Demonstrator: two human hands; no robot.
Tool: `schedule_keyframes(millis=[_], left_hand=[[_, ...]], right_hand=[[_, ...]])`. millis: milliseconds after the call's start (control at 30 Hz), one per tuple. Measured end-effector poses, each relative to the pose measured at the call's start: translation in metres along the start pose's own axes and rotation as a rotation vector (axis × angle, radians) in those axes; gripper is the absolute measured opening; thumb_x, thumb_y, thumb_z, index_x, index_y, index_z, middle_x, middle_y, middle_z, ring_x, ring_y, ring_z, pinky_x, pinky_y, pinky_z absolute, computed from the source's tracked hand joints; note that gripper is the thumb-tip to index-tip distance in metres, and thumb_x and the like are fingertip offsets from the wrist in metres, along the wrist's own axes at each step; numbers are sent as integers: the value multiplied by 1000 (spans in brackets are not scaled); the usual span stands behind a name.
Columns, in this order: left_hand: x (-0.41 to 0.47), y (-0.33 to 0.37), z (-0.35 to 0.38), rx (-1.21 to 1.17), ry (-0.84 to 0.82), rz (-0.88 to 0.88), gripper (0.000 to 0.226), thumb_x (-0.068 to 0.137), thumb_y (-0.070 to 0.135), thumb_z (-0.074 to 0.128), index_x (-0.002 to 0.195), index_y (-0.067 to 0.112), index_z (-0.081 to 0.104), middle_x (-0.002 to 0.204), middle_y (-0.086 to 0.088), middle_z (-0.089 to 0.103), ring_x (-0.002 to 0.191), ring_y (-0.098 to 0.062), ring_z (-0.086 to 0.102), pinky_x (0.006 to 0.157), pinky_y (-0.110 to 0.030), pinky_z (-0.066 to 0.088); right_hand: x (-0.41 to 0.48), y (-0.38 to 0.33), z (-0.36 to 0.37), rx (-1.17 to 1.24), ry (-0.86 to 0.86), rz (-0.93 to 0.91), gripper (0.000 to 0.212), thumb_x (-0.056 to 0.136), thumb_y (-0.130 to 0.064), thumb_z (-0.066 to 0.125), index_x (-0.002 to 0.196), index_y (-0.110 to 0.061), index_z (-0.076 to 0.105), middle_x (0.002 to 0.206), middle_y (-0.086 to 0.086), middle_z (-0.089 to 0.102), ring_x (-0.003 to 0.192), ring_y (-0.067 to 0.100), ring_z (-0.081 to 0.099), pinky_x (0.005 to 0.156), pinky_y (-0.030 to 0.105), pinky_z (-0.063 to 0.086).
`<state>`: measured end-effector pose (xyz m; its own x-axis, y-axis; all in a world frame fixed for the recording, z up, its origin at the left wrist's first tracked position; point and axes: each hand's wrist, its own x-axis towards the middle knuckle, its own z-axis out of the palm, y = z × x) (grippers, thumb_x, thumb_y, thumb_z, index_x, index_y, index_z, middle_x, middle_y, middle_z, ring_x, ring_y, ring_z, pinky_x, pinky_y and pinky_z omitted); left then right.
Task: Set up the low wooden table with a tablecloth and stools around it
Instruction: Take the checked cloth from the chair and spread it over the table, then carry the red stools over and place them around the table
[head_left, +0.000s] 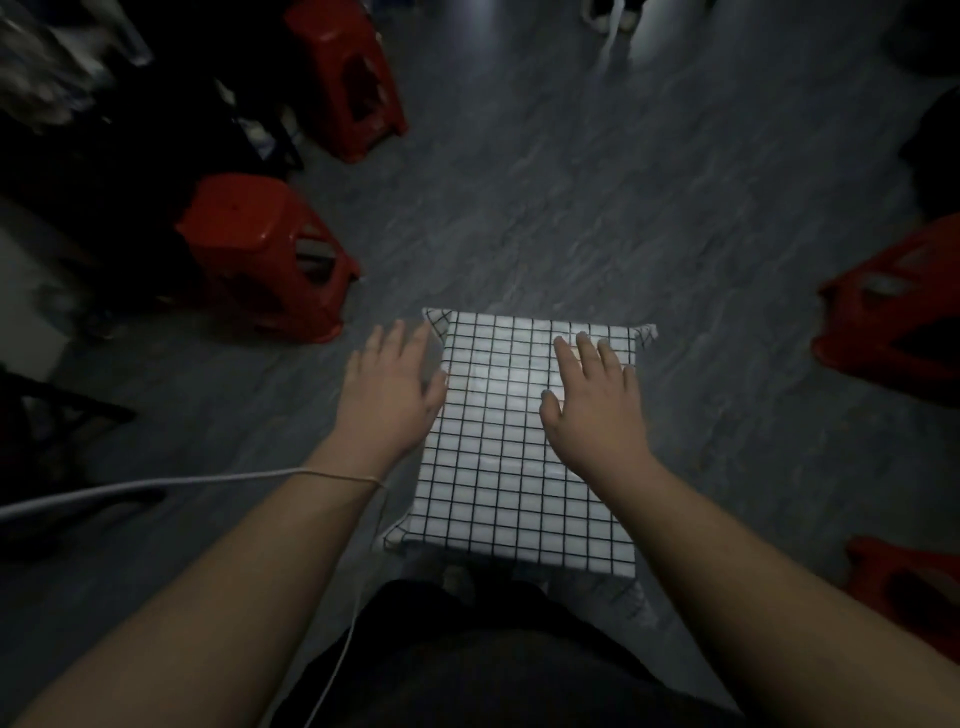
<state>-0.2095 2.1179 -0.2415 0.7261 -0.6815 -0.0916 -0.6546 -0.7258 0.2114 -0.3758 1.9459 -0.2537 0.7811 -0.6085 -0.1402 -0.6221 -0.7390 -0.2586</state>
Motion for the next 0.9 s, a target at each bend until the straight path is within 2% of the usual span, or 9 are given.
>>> schedule_keyframes(millis=[200,400,533,700,900], left_hand=[[-68,-32,-43,-22,52,-115,67,98,47,42,157,22,24,161,-13,25,149,-34,19,118,-51,23],[-149,-106,-75,27,120,-227,66,98,52,38,157,28,19,164,-7,20,151,-29,14,120,-49,18],[-233,-184,-96,18,165,-396,66,99,52,36,157,29,14,165,-5,14,151,-28,10,121,-49,15],[-359,-286,-108,10,194,-622,66,100,54,34,158,31,10,166,-5,11,152,-28,6,121,-49,13],[-485,-364,-102,-78,253,-914,67,99,54,35,157,32,12,166,-3,11,152,-27,5,121,-48,12]], right_hand=[[-43,-58,-34,-75,80,-225,67,98,-46,36,157,-26,12,166,4,11,153,25,3,121,53,11],[-82,-147,-33,-54,149,-375,66,97,-50,34,156,-31,10,166,2,12,153,22,2,122,50,9],[-118,-237,-10,-51,101,-497,67,97,-54,27,156,-30,8,166,2,11,153,23,1,122,50,9],[-180,-368,27,-23,46,-722,67,98,-53,33,157,-30,10,166,1,13,153,22,3,122,48,9],[-259,-490,75,-31,-86,-969,67,99,-53,32,157,-31,8,166,-1,7,153,20,-2,123,47,8]])
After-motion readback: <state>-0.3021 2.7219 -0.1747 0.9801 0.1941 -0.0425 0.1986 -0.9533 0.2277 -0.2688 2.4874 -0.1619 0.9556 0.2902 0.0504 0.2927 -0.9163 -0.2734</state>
